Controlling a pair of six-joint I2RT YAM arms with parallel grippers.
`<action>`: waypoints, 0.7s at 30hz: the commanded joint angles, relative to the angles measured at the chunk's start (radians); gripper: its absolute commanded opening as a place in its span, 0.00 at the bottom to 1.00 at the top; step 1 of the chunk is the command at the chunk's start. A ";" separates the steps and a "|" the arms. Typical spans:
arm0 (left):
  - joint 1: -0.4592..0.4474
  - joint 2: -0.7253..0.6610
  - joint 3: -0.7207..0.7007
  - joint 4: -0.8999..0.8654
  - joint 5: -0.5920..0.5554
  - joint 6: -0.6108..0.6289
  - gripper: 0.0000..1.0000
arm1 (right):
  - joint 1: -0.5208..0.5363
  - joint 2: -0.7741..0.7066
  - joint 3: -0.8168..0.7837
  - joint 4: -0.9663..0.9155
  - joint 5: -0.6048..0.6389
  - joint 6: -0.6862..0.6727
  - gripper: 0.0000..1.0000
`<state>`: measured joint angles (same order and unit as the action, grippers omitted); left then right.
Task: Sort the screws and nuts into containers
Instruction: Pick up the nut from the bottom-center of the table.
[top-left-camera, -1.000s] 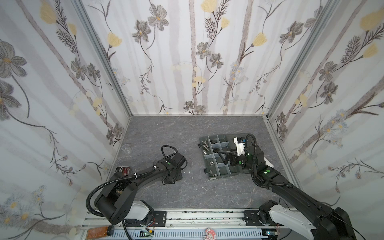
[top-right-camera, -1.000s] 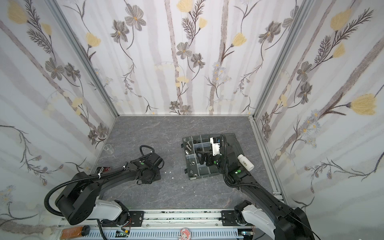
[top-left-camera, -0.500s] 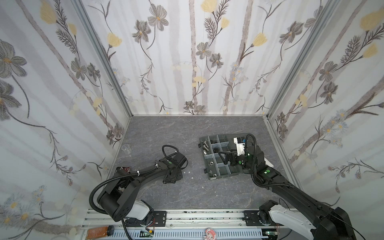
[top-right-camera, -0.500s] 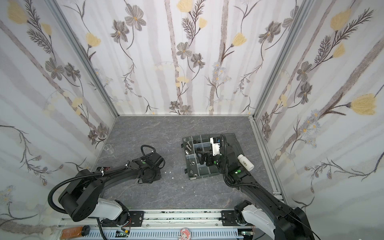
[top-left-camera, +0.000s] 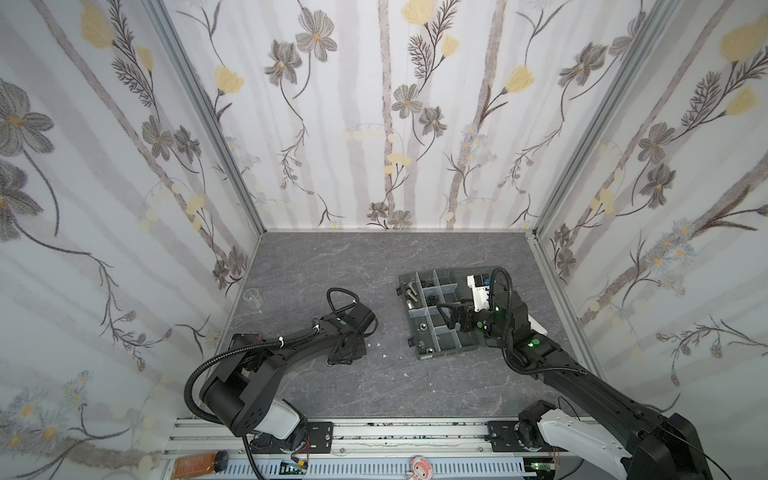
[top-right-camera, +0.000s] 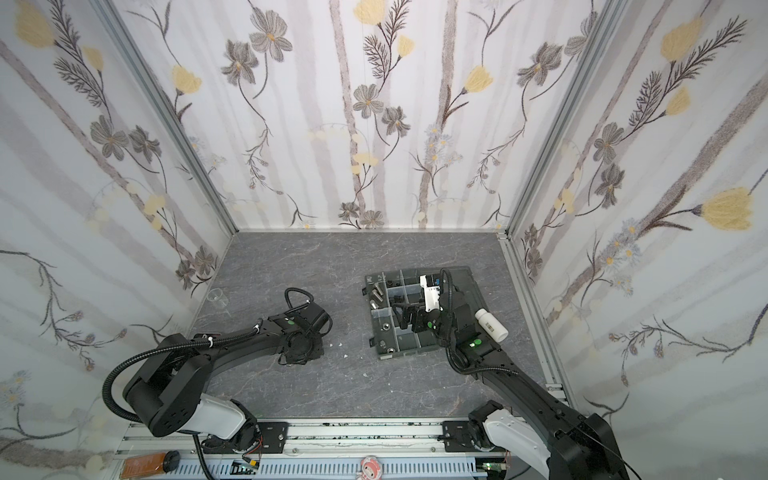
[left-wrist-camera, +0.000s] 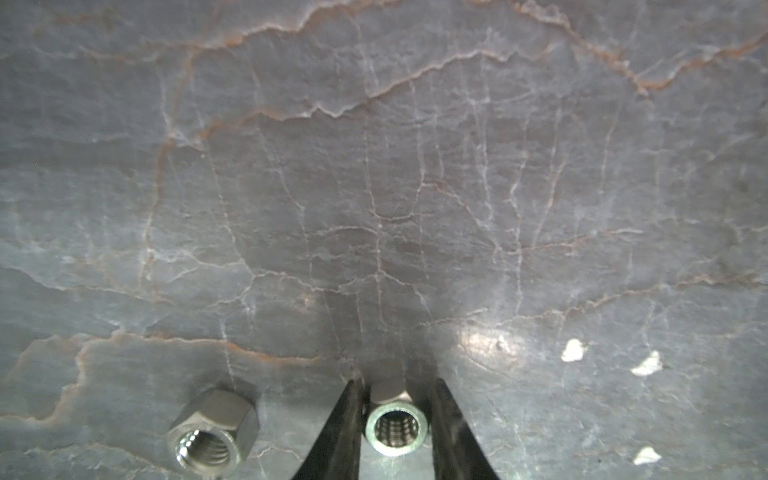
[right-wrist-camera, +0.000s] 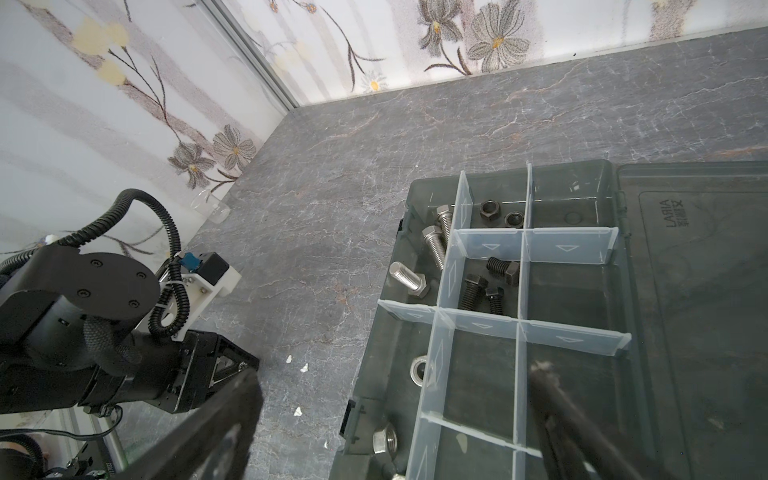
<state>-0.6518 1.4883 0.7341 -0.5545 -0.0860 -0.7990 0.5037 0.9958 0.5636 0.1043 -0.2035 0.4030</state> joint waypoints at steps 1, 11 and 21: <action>0.000 0.012 0.002 -0.008 -0.003 0.018 0.32 | 0.001 0.001 -0.002 0.031 -0.006 0.006 1.00; 0.001 0.005 0.013 -0.024 -0.003 0.035 0.13 | 0.001 -0.006 -0.002 0.025 -0.002 0.005 1.00; 0.001 -0.018 0.092 -0.073 0.008 0.074 0.08 | 0.000 -0.007 -0.001 0.021 0.000 0.009 1.00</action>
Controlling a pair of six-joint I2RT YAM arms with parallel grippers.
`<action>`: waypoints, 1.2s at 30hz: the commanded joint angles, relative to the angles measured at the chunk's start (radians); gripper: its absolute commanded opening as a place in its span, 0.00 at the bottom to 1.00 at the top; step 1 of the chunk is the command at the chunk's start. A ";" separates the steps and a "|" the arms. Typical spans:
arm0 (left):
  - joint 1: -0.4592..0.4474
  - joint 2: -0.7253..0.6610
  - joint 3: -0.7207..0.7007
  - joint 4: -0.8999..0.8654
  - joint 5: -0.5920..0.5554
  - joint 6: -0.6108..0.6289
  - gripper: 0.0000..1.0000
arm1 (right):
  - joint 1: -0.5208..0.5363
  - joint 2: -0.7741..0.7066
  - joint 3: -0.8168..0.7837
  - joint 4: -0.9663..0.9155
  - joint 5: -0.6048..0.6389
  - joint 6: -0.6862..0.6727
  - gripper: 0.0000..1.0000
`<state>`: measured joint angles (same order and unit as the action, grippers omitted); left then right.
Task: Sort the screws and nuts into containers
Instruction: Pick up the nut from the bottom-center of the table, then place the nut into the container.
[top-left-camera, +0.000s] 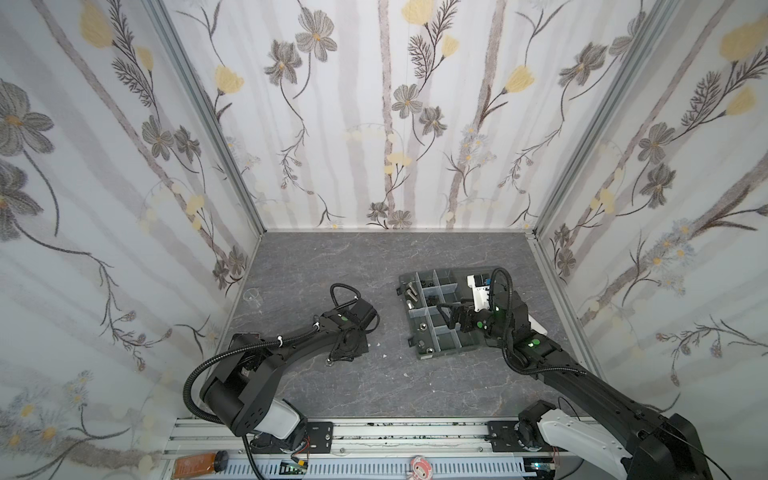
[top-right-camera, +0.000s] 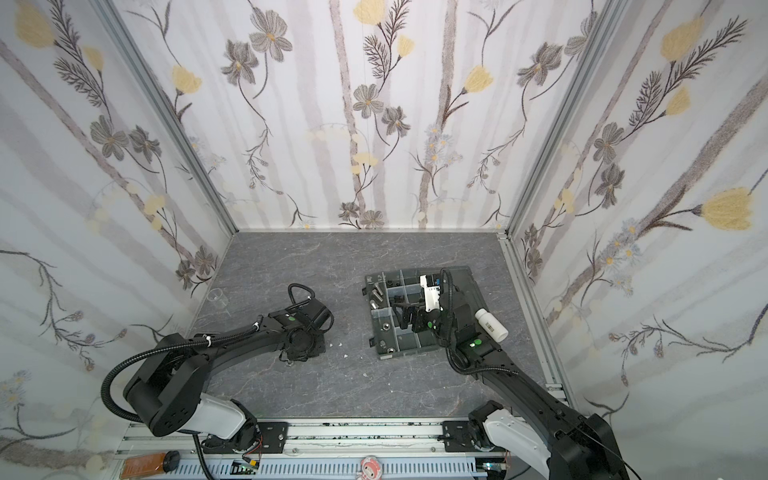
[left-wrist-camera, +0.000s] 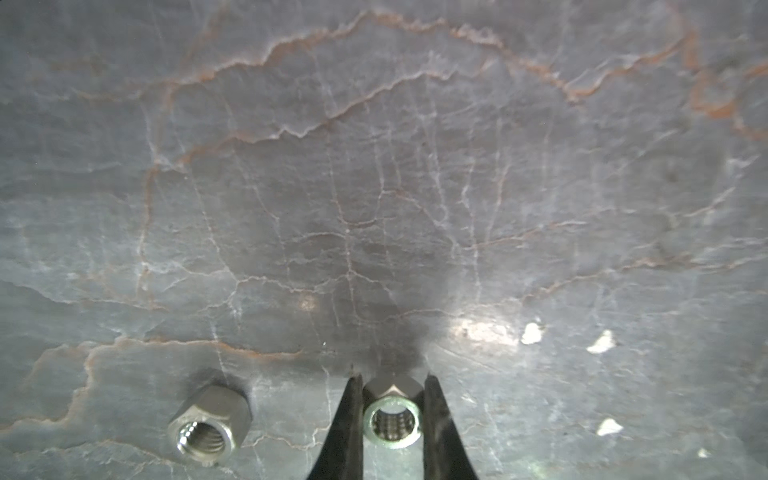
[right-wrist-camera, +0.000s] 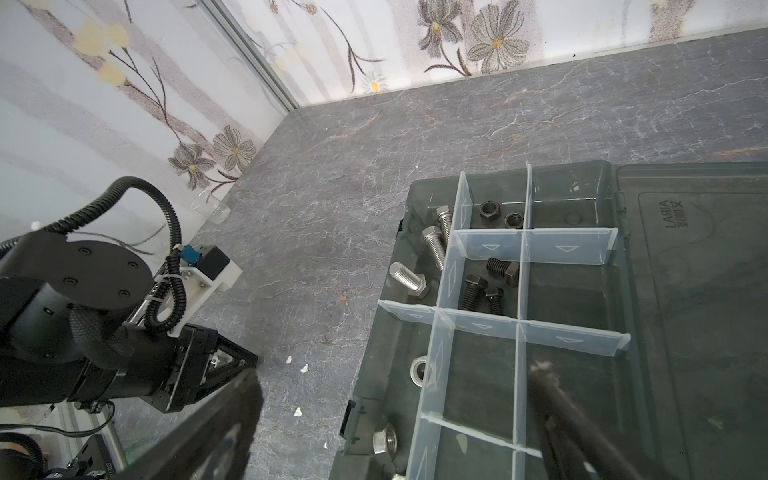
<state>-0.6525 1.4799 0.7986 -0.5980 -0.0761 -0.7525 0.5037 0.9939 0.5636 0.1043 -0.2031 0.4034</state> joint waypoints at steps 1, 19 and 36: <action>0.001 -0.010 0.044 -0.043 -0.003 0.036 0.08 | 0.001 -0.005 -0.001 0.020 0.000 0.009 1.00; -0.008 0.060 0.371 -0.196 0.022 0.235 0.08 | -0.064 -0.049 0.019 -0.042 -0.028 0.034 1.00; -0.144 0.302 0.701 -0.247 0.034 0.308 0.08 | -0.191 -0.086 -0.031 -0.106 -0.115 0.078 1.00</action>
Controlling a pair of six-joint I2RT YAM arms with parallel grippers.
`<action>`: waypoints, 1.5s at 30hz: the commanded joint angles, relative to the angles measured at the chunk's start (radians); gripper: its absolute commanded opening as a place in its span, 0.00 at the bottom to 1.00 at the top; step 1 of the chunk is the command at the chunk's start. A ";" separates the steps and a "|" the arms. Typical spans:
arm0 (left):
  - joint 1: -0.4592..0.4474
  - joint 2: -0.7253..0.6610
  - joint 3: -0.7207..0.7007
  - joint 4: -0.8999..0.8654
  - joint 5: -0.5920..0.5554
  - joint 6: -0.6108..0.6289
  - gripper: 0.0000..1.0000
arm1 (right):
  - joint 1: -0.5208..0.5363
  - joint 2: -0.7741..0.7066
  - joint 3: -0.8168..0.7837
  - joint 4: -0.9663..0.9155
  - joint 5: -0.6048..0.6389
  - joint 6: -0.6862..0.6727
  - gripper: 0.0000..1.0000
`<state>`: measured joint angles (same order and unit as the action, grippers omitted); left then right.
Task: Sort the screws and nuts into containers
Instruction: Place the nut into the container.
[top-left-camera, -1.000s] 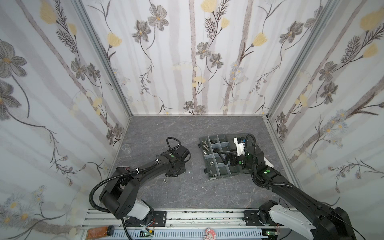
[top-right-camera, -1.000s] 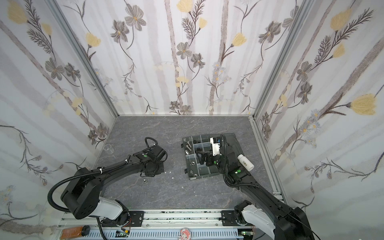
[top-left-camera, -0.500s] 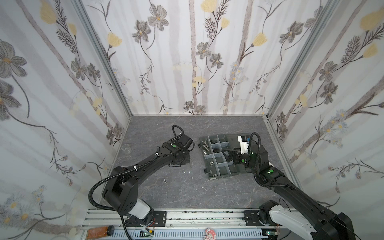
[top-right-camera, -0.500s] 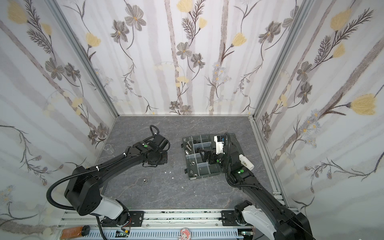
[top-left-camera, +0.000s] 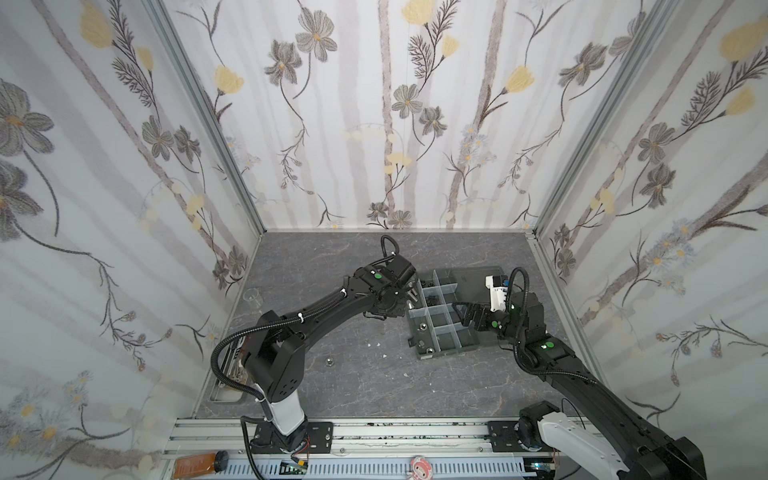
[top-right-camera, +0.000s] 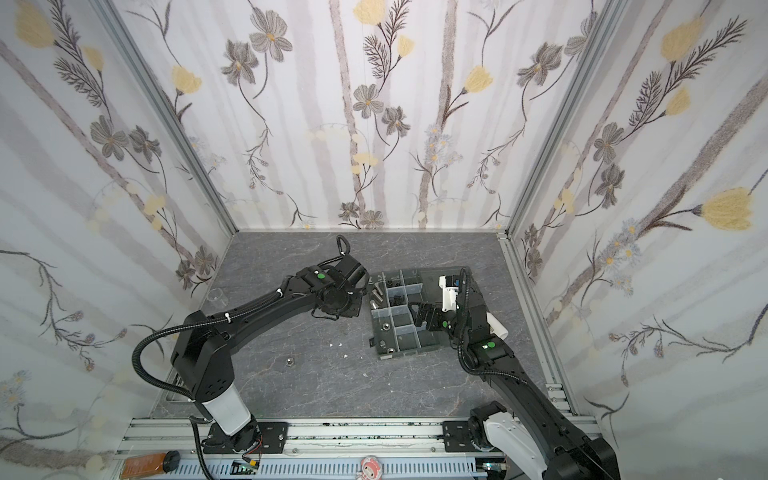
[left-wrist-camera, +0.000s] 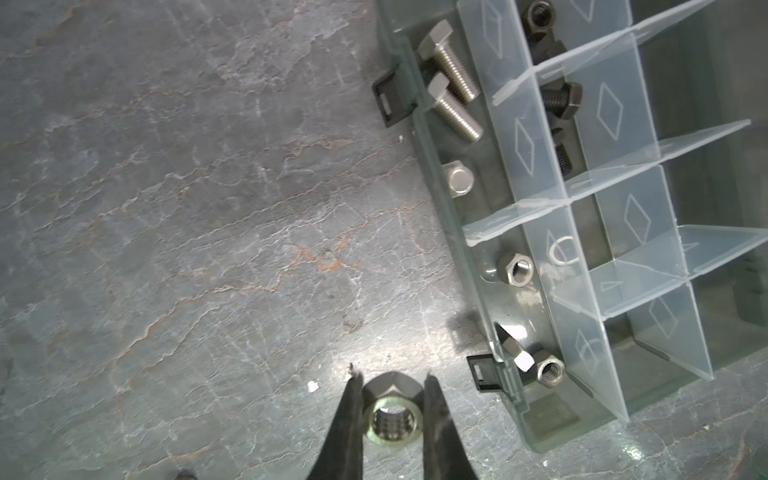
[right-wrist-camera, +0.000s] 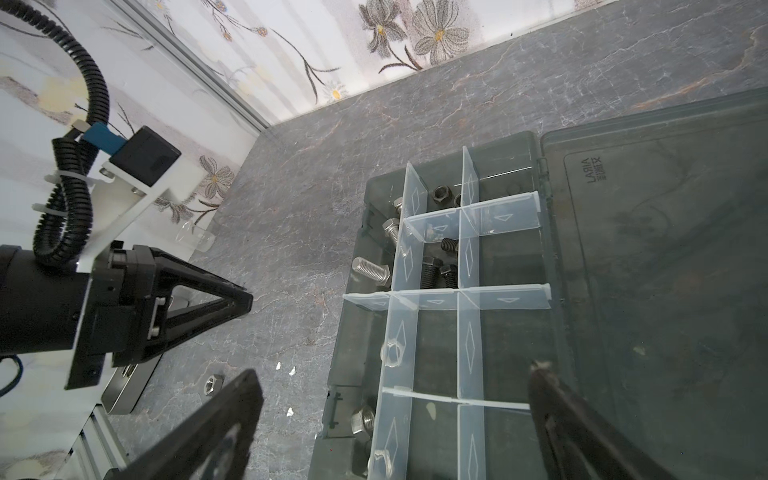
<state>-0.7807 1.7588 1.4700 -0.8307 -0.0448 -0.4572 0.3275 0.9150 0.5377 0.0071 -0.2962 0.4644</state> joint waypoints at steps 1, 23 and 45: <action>-0.022 0.034 0.038 -0.012 0.005 0.012 0.08 | -0.024 -0.005 -0.008 -0.010 -0.024 0.022 0.99; -0.151 0.253 0.199 0.026 0.043 0.008 0.06 | -0.169 -0.033 -0.091 0.012 -0.105 0.098 1.00; -0.160 0.260 0.135 0.071 0.009 0.007 0.36 | -0.171 -0.047 -0.097 0.045 -0.130 0.089 1.00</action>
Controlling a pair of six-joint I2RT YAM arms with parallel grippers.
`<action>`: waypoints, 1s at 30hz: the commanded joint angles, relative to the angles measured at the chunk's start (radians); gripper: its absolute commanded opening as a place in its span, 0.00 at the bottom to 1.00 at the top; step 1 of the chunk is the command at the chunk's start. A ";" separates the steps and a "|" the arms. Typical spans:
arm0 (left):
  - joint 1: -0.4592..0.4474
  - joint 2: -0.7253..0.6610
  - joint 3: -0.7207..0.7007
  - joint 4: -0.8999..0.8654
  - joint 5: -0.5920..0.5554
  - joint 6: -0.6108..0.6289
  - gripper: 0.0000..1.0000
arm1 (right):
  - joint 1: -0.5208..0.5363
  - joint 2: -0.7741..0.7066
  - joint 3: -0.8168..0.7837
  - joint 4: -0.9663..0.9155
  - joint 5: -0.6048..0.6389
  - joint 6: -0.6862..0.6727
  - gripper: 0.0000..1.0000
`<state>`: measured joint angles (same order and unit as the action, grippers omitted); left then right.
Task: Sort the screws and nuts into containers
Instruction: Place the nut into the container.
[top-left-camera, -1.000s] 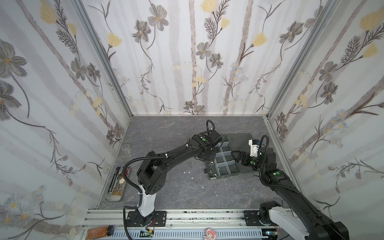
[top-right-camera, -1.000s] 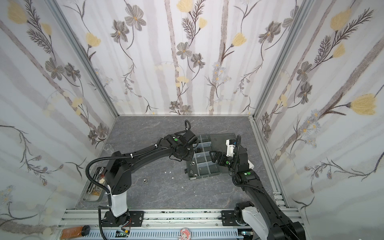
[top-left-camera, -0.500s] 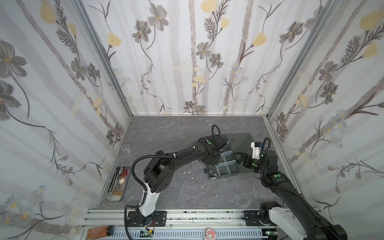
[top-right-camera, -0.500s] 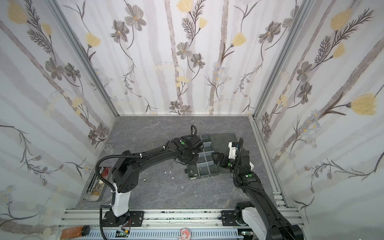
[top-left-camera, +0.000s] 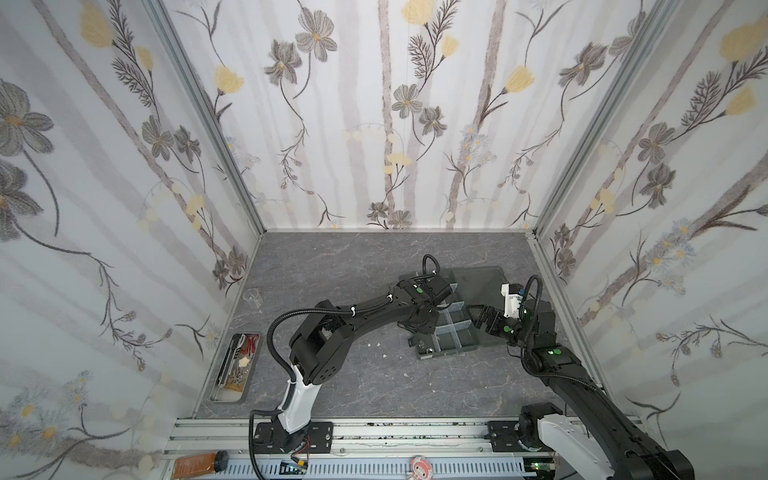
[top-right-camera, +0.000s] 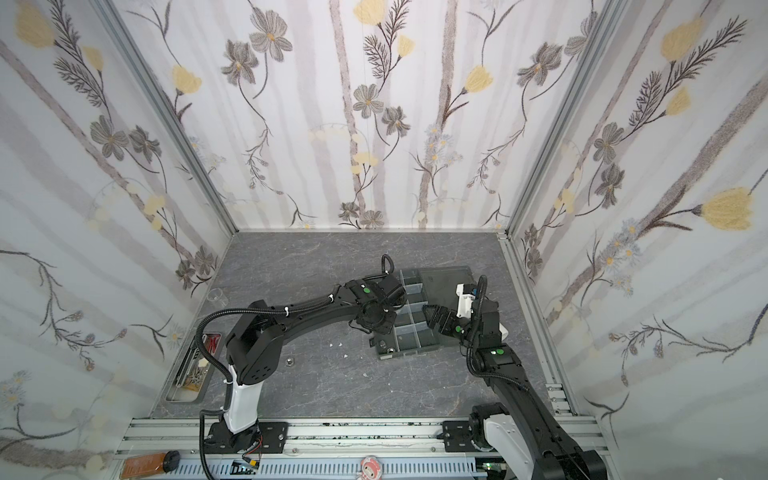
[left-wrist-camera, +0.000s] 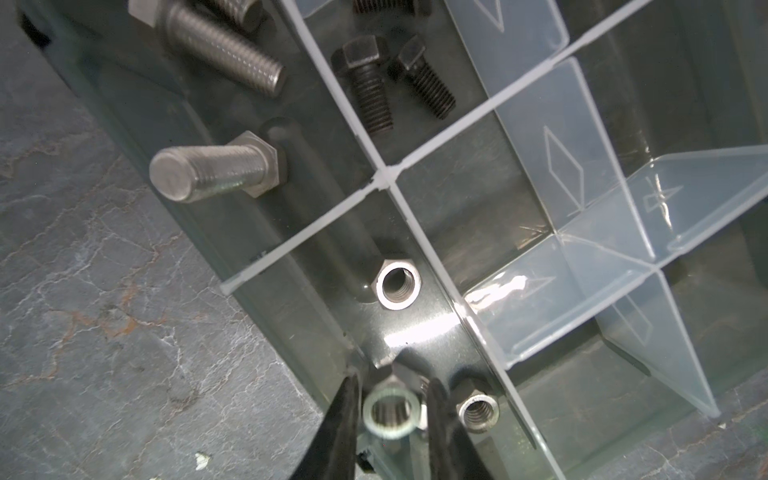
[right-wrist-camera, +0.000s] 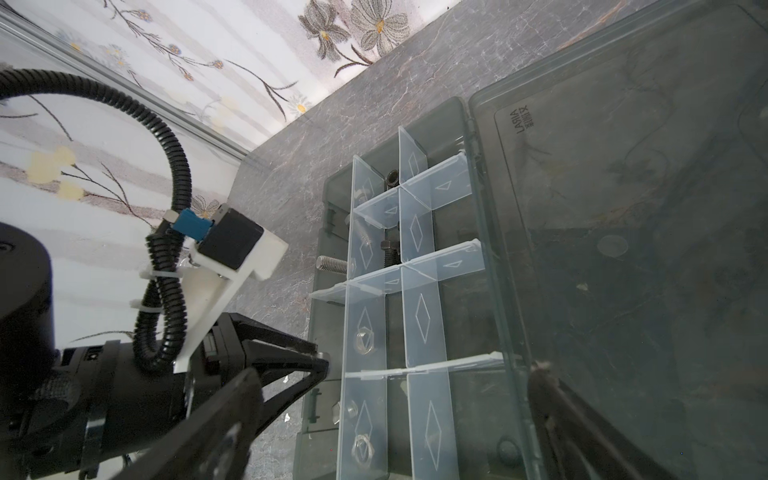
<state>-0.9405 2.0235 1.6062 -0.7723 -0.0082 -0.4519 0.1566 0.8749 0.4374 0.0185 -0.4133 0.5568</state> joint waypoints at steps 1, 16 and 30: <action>-0.001 -0.013 -0.003 0.015 -0.033 0.005 0.40 | 0.000 -0.006 0.003 0.036 -0.015 -0.003 1.00; -0.001 -0.151 0.036 -0.004 -0.149 0.041 0.68 | 0.023 -0.050 0.048 -0.019 -0.036 -0.016 1.00; 0.126 -0.480 -0.195 0.102 -0.181 0.058 0.99 | 0.395 0.138 0.246 -0.110 0.234 -0.077 0.96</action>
<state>-0.8440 1.5867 1.4464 -0.7227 -0.1864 -0.3992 0.5095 0.9825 0.6468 -0.0673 -0.2615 0.5114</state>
